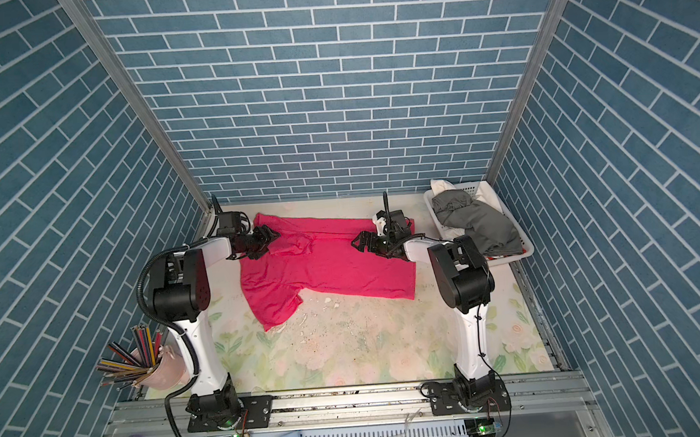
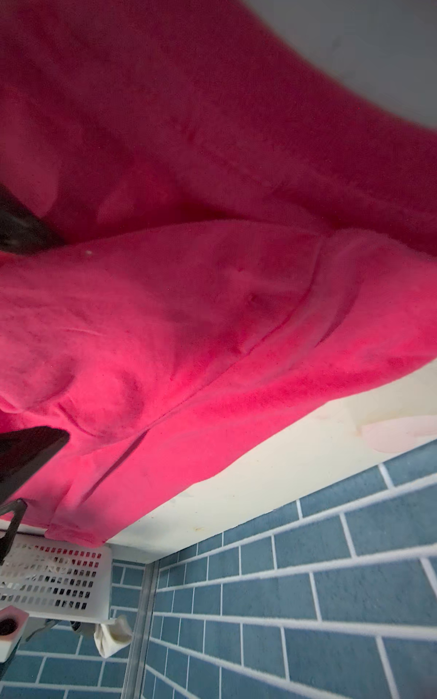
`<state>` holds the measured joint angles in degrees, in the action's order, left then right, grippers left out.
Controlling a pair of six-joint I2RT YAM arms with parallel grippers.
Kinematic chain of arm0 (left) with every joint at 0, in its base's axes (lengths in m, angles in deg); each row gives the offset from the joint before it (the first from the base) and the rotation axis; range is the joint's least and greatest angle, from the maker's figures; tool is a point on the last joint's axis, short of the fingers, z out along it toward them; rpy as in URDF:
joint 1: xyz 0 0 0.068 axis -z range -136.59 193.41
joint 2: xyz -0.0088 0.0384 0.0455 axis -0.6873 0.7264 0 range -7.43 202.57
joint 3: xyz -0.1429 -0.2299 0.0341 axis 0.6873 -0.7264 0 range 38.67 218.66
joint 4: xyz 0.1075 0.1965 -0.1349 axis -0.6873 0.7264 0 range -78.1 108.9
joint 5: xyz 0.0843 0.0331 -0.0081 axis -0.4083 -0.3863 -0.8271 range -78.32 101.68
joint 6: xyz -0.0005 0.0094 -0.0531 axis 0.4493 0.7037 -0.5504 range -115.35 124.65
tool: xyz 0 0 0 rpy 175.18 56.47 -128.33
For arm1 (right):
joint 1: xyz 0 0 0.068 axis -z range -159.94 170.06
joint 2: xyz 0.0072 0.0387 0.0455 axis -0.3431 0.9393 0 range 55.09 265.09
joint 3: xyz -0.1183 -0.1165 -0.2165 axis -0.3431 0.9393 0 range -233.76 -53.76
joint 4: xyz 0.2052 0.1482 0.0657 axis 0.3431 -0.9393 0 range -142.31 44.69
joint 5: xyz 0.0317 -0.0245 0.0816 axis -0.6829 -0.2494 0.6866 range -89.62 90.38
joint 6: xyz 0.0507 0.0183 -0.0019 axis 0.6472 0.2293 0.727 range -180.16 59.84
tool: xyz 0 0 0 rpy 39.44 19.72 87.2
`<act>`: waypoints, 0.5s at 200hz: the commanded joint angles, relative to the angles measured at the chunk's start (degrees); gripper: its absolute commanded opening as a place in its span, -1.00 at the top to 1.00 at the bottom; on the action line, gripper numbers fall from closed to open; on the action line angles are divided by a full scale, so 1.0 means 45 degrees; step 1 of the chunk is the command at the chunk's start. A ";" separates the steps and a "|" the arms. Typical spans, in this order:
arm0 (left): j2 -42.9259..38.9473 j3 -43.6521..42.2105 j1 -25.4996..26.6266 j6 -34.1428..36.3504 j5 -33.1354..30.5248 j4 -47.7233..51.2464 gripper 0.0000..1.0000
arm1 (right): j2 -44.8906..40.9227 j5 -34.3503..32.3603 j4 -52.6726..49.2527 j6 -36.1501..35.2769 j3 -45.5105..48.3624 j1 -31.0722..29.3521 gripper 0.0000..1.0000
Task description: Fold and stack the t-shirts
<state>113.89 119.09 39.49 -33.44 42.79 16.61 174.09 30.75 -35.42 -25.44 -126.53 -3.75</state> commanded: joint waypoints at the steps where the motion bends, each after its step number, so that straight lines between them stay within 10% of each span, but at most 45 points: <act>1: 0.0362 0.0329 0.0036 0.0123 0.0271 -0.0739 -0.45 | 0.0354 0.0229 0.0252 0.0311 0.0029 -0.0100 -0.96; 100: -0.0333 -0.1050 0.0033 -0.1943 0.3199 -0.3459 -0.46 | 0.0644 0.0282 0.0140 0.0331 -0.0151 -0.0240 -0.96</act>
<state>114.46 115.94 39.64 -39.36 54.09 3.82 174.97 31.52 -33.80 -25.44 -126.56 -4.12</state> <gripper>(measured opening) 0.729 0.978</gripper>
